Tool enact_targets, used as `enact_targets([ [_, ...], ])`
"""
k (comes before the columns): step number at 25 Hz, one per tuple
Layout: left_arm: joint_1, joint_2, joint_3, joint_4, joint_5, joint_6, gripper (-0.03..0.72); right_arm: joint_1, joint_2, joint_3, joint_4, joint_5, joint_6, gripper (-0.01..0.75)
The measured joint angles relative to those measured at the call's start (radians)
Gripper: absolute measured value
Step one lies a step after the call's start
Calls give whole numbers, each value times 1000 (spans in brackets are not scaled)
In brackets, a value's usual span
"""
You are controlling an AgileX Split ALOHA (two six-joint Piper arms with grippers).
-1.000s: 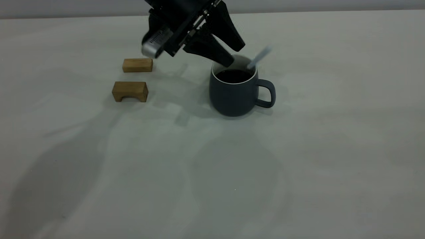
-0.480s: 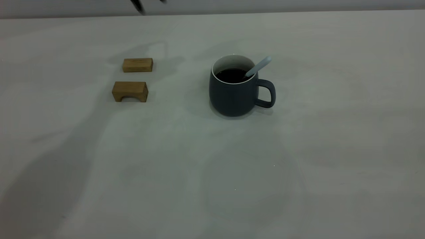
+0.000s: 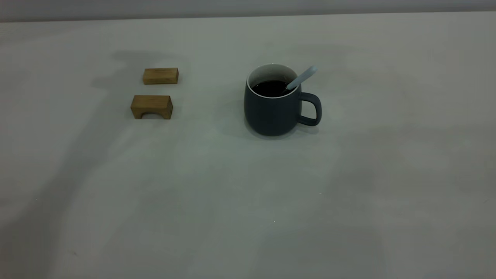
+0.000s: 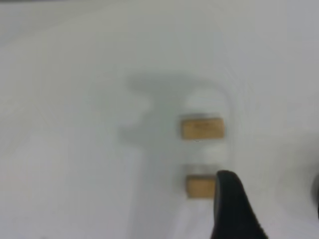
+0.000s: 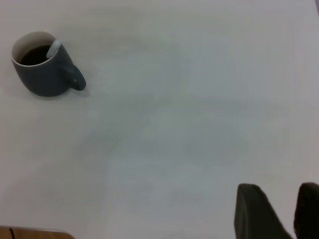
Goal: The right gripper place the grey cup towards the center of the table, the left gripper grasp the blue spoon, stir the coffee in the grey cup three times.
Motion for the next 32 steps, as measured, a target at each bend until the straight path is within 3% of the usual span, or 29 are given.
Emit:
enact_targets([
  [12,0,-735,968,116,0,31,478,0,0,0,0,0,0,238],
  [20,15,-1143,1298,42,0,17,478,0,0,0,0,0,0,238],
  [28,284,-1530,1486,-181,-6,324,478,0,0,0,0,0,0,238],
  [32,354,-1673,1520,-210,-6,326,478,0,0,0,0,0,0,238],
])
